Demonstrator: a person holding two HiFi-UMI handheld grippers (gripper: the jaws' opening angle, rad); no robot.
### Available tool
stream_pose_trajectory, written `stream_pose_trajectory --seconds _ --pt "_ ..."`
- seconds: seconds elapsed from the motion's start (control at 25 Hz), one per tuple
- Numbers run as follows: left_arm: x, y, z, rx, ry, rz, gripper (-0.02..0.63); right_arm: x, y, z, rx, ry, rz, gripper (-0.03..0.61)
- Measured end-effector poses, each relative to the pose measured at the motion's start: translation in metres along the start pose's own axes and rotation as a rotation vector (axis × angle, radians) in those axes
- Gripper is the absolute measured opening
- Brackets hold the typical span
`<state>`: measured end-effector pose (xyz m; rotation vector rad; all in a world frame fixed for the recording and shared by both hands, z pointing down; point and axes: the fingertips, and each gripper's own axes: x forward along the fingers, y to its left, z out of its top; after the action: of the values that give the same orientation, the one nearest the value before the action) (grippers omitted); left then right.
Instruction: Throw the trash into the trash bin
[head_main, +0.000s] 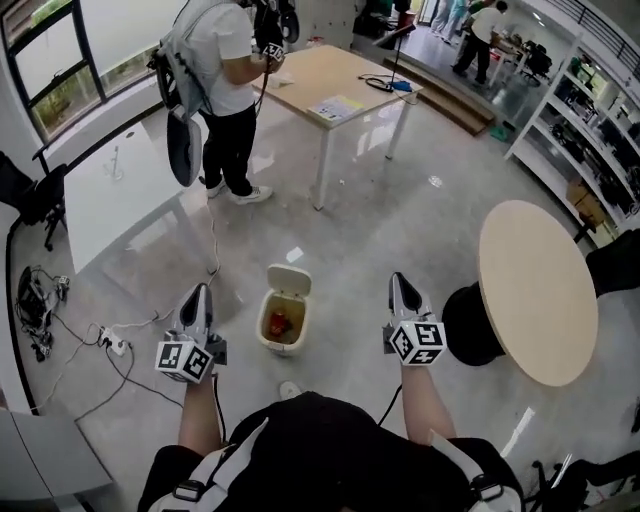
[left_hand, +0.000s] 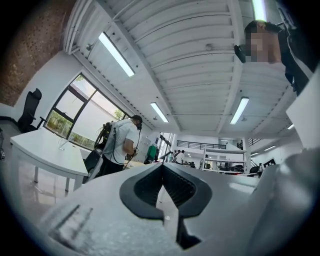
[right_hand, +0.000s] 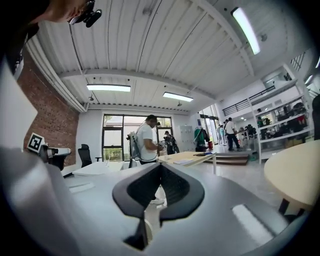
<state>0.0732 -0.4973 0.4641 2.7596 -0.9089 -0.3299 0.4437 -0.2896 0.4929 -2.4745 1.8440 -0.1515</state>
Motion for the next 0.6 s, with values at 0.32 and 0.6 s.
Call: stream_pose_trajectory --seconds 0.32,0.6 --pt "0.013 -0.148 -0.013 0.050 0.004 -0.206 0.000 -0.161 -0.081 0.025 -0.004 -0.061 -0.165 0.006" --pt "-0.027 -0.273 -0.038 0.011 0.036 -0.367 0.000 -0.292 -0.107 0.020 0.003 -0.070 -0.251 0.006"
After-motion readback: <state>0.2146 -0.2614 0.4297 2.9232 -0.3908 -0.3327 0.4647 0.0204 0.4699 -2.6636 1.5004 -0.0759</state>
